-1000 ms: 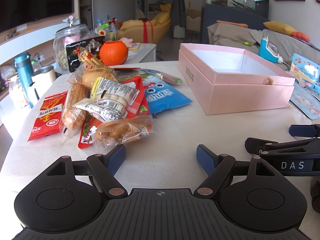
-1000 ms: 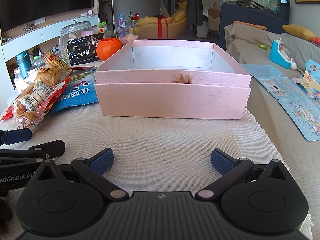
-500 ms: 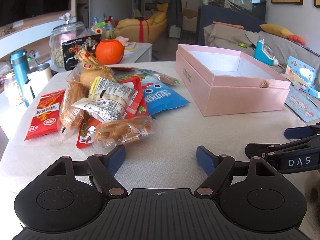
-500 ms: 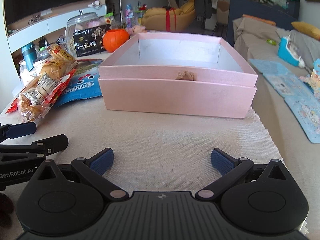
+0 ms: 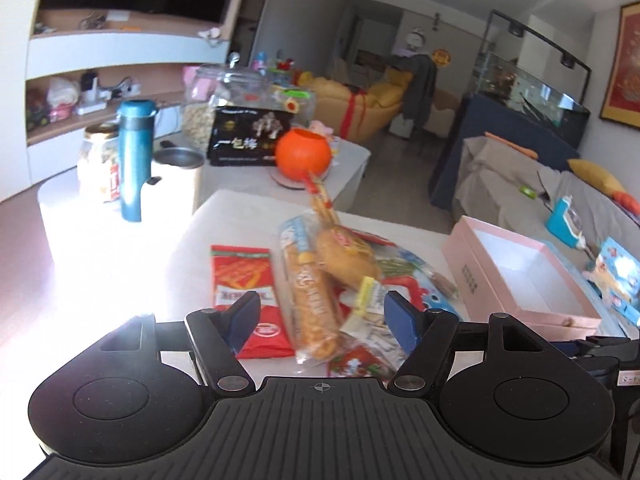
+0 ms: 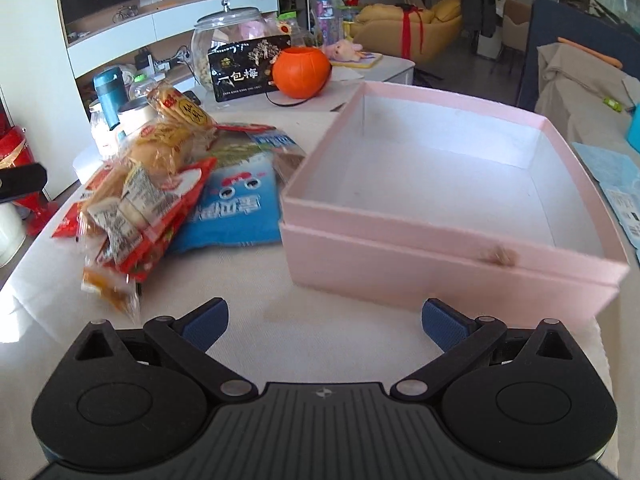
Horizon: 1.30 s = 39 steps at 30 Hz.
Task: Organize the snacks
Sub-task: 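Move left gripper to white snack packet while right gripper approaches small orange snack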
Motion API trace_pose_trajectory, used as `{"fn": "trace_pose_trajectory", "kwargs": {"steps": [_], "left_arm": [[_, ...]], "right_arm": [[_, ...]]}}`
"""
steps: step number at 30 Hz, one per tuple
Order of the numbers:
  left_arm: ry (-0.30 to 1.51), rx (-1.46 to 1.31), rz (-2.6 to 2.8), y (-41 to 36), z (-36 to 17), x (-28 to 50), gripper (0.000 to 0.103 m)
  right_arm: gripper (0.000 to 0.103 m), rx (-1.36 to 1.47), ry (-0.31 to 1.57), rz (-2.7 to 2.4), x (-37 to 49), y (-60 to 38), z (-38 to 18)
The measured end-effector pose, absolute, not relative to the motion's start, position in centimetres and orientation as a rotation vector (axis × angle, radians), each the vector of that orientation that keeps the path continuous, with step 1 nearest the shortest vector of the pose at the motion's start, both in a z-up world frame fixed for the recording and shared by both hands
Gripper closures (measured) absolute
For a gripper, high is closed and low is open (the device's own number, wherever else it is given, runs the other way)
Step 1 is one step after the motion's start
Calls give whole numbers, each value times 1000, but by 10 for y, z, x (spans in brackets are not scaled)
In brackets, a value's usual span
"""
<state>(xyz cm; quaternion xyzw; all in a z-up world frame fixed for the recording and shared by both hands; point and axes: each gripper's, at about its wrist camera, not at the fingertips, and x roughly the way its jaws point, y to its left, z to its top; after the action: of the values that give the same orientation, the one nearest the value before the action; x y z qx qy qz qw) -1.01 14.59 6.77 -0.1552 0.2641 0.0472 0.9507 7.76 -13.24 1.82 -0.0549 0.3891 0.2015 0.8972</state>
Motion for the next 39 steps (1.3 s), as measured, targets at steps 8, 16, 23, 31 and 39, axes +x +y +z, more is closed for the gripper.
{"fn": "trace_pose_trajectory", "kwargs": {"steps": [8,16,23,31,39], "left_arm": [[624,-354,85,165,45,-15,34],[599,-304,-73,128,55,3,41],[656,-161,-134,83,42,62,46],[747,-223,-223,92,39,41,55],[732,-248,-52,129,57,10,59]], "right_arm": [[0,-99,808,580,107,-70,36],[47,-247,842,669,65,-47,21],[47,-234,848,543,53,-117,23],[23,-224,863,702,17,-115,28],[33,-384,708,851,-2,-40,25]]}}
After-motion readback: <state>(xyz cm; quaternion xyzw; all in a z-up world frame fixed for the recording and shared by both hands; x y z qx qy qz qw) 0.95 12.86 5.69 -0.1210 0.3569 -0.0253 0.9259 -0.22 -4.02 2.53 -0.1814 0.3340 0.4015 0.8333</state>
